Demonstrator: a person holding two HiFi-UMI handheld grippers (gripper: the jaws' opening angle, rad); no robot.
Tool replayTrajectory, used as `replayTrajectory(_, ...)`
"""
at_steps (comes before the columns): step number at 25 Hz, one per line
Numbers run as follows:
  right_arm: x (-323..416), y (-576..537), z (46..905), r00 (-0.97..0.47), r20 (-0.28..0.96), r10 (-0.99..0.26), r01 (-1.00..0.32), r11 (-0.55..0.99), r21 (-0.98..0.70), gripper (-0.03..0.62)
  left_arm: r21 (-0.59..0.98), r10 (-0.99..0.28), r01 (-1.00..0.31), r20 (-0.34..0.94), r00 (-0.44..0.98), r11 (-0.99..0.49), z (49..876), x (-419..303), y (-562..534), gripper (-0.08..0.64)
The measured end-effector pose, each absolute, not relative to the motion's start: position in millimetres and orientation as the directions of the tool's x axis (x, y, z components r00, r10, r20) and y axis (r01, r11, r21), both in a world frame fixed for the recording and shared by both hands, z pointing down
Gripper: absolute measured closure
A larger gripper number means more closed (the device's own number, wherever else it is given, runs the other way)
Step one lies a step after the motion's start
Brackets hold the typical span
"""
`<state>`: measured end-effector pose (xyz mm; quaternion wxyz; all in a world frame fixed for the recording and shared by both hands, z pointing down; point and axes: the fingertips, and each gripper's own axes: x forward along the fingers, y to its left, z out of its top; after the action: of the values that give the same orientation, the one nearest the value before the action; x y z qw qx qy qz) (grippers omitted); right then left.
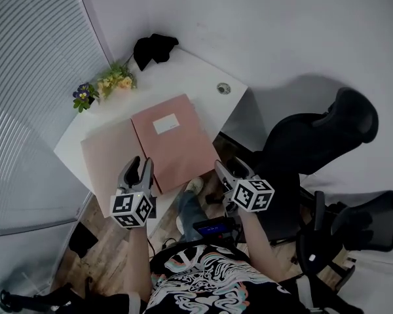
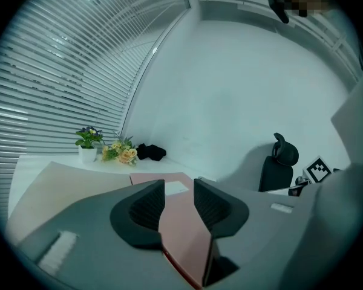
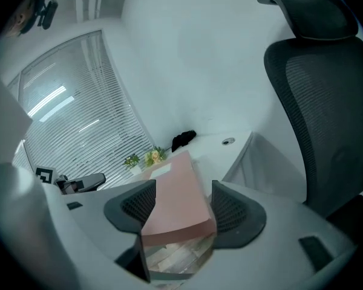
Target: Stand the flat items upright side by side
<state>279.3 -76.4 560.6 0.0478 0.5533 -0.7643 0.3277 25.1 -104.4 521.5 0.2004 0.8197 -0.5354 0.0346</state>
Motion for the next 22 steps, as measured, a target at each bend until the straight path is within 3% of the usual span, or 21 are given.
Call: replayTrajectory(22, 281.5, -94.1, 644.1, -0.518, 0.491, -0.700, -0.735, 0.072, -0.674, 0.267, 0.260, -0.805, -0.901, 0.411, 0.428, -0.346, 575.0, 38.5, -108.7, 0.419)
